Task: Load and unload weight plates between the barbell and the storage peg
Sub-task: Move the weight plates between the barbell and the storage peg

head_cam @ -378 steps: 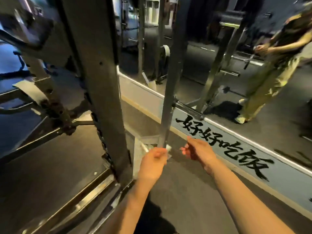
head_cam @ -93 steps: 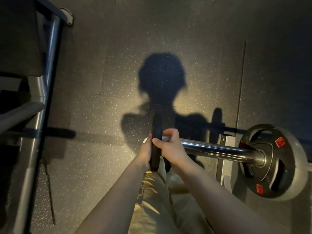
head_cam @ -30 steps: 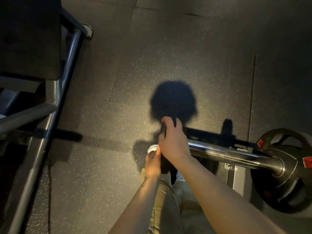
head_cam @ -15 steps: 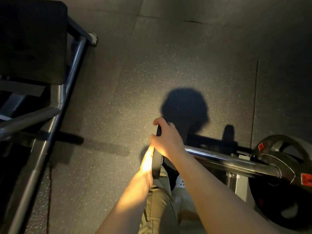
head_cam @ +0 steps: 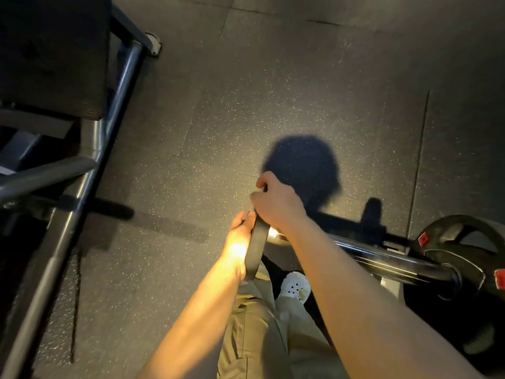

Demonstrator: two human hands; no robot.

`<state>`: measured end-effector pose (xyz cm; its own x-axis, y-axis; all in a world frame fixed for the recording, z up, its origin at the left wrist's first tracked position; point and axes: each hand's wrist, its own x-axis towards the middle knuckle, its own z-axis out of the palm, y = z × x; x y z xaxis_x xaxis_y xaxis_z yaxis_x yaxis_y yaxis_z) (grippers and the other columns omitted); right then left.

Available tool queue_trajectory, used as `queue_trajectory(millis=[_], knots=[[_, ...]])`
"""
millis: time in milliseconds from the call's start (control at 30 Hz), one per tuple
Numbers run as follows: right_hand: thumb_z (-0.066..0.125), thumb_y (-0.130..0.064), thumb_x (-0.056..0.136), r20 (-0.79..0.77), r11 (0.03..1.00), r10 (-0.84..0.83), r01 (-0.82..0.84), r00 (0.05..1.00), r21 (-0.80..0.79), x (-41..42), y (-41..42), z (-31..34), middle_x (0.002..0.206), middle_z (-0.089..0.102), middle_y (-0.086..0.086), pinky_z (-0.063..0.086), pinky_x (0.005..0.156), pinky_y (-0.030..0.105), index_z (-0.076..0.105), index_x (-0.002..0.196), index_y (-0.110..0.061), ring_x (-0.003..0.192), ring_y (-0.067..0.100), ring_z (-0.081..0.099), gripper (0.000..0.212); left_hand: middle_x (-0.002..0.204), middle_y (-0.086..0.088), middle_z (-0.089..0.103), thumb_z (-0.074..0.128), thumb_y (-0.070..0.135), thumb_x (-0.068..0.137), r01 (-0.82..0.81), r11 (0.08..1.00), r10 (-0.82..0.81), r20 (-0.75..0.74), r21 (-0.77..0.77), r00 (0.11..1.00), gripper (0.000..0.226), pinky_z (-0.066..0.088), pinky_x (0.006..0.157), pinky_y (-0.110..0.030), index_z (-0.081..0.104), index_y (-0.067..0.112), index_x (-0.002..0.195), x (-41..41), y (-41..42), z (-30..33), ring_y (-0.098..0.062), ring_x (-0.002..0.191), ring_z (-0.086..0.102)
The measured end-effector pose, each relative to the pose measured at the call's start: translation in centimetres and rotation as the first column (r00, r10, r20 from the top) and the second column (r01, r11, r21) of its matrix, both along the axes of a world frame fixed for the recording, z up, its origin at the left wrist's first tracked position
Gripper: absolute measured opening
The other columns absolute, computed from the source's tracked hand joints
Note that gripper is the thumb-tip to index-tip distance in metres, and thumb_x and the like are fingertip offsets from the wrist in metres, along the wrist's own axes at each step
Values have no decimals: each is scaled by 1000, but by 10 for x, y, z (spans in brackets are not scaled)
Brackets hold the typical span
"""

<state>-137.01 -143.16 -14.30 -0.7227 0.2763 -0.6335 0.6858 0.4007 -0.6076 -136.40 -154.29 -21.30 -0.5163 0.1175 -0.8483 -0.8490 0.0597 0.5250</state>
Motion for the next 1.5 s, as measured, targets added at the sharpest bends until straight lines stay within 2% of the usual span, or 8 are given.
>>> queue_trajectory(millis=[100,233,467,700,867,1100,1333,1500], knots=[[44,-26,98,4,990,-77,77,997,-119,-2,3,-4,108,54,3,40,69,28,41,127,-25,89,17,52,29,121,-21,57,48,12,100,-50,998,50,1,36,999,47,49,83,-37,35,-2,143,-4,1,-1,-24,86,60],[44,-25,99,-114,994,-90,96,989,50,16,-21,-4,107,51,5,36,57,20,40,118,-28,76,11,51,19,135,-22,53,47,6,99,-74,995,71,47,73,996,43,43,104,-49,42,6,141,-2,-3,-3,-36,119,56],[55,-30,95,-242,993,-107,116,964,25,38,-31,-2,131,45,3,49,84,25,31,138,-31,105,15,56,50,99,-21,61,54,12,94,-15,995,14,11,96,1000,24,49,91,-36,60,1,115,3,0,5,-30,96,61],[45,-50,96,-217,995,97,-103,971,-16,7,21,-25,150,34,-4,27,108,35,54,128,-30,138,16,28,38,140,-11,52,63,59,74,229,973,-228,-39,27,973,79,35,110,-54,46,20,140,-4,-8,-16,-30,130,49],[53,-30,95,-252,994,77,-93,965,-55,-8,24,-37,91,54,-3,43,80,31,62,83,-18,88,13,52,19,143,-1,50,68,78,61,254,964,-255,-3,80,967,93,36,111,-49,48,29,138,-7,-13,-25,-22,132,46],[53,-30,84,-252,998,64,-60,966,26,20,35,-28,86,50,-9,41,76,29,55,71,-24,85,9,49,14,116,-6,57,73,22,81,7,998,-6,-14,70,1000,78,53,60,-20,27,37,143,21,1,-9,-17,94,63],[55,-13,90,-214,997,72,-63,974,48,39,47,-17,109,56,3,29,79,3,62,89,-6,97,7,47,11,133,-8,56,85,65,40,-34,997,39,75,-69,996,127,47,99,-42,28,32,148,52,11,9,-26,117,57],[56,-16,91,-196,989,-144,145,970,-9,34,35,-21,103,49,-9,36,77,15,61,91,-13,90,2,46,6,110,-8,68,57,71,65,187,982,-189,204,28,961,76,49,95,-35,62,20,121,57,9,28,-21,102,64]])
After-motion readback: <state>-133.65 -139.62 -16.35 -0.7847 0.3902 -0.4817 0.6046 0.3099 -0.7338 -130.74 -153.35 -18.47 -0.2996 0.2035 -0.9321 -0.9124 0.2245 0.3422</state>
